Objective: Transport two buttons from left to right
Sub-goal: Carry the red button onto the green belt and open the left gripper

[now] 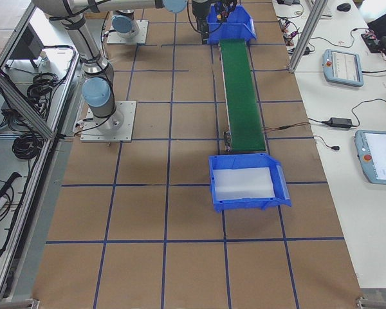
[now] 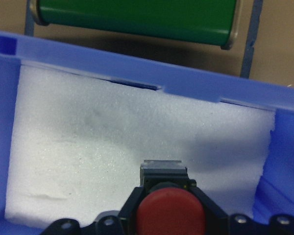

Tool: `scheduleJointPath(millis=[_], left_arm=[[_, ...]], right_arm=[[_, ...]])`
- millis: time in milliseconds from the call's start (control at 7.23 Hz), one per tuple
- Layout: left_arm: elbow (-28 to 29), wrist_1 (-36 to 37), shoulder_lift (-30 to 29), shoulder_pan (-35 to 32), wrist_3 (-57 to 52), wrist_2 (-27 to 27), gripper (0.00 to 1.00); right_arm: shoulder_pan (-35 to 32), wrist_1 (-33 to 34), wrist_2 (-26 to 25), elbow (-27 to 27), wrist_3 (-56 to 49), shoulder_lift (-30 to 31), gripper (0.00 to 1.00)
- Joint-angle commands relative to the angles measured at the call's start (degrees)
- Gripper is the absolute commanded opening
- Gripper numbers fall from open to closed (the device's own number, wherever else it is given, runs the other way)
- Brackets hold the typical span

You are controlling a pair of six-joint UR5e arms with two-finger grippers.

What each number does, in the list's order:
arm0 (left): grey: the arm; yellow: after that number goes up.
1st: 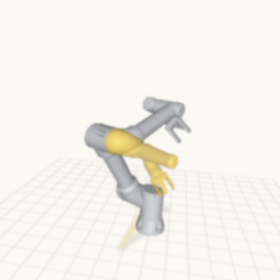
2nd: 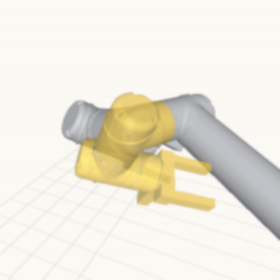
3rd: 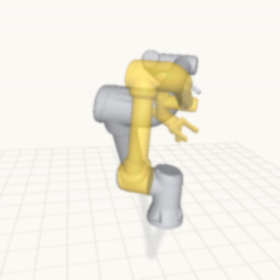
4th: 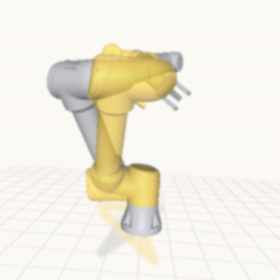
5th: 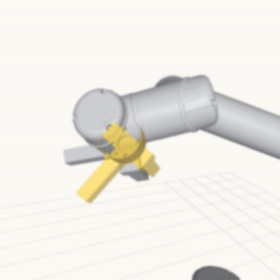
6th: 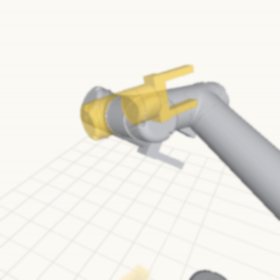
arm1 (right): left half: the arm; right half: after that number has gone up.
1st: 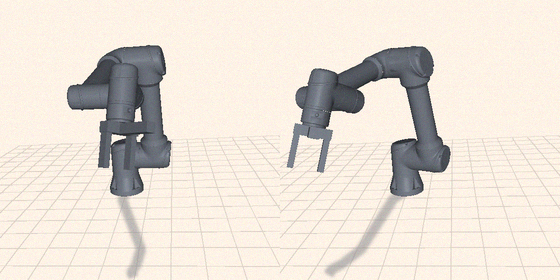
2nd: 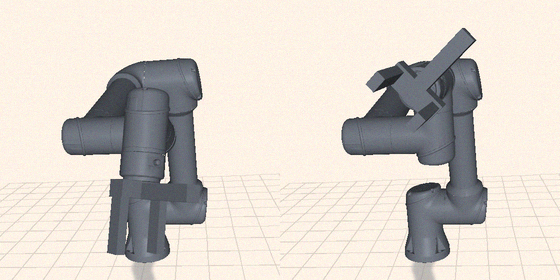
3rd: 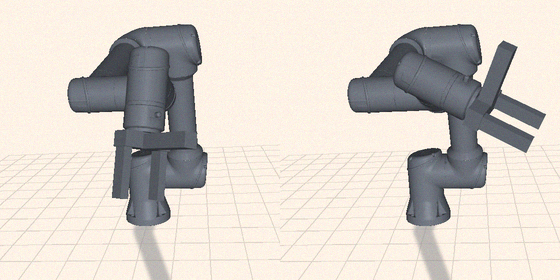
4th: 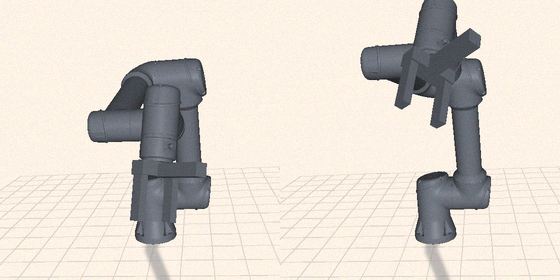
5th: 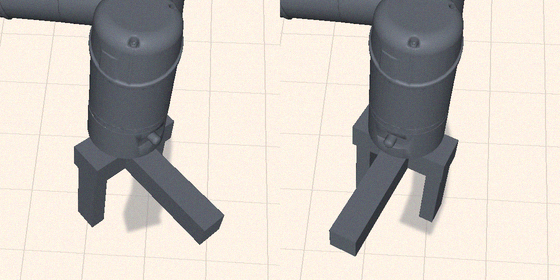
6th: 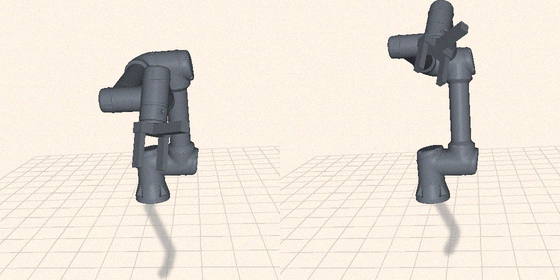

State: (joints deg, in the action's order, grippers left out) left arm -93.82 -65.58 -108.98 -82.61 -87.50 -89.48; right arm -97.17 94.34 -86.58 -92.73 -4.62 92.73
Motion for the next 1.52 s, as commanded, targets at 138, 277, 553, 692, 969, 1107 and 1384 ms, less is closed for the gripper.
scheduleJointPath(millis=[138, 277, 553, 692, 969, 1107, 1384], left_arm=[[4.67, -7.53, 3.78, -6.74, 7.23, 0.88, 0.25], [7.22, -7.89, 2.64, -8.51, 12.13, 0.80, 0.25], [9.18, -6.33, -1.91, -12.99, 12.53, 0.71, 0.25], [9.27, -2.83, -4.46, -13.62, 12.35, 0.79, 0.25], [9.36, -1.04, -6.68, -13.63, 8.68, 1.06, 0.25], [9.36, 1.92, -7.99, -13.63, 8.66, 1.23, 0.25], [9.45, 3.26, -9.23, -13.63, 8.49, 1.15, 0.25]], right_arm=[[-0.04, 0.05, 0.01, 0.00, 0.05, -0.09, 1.00], [-0.04, 0.05, 0.01, 0.17, 0.05, -0.09, 1.00], [0.57, 0.14, -0.43, 0.96, 0.75, -0.09, 1.00], [3.54, -1.51, -0.60, 2.45, 0.84, 0.00, 1.00], [6.46, -6.36, -0.52, 5.70, 0.84, -0.35, 1.00], [6.47, -8.98, -1.21, 7.28, 0.93, -1.31, 1.00], [6.90, -10.49, -2.96, 6.60, 0.84, -1.41, 1.00]])
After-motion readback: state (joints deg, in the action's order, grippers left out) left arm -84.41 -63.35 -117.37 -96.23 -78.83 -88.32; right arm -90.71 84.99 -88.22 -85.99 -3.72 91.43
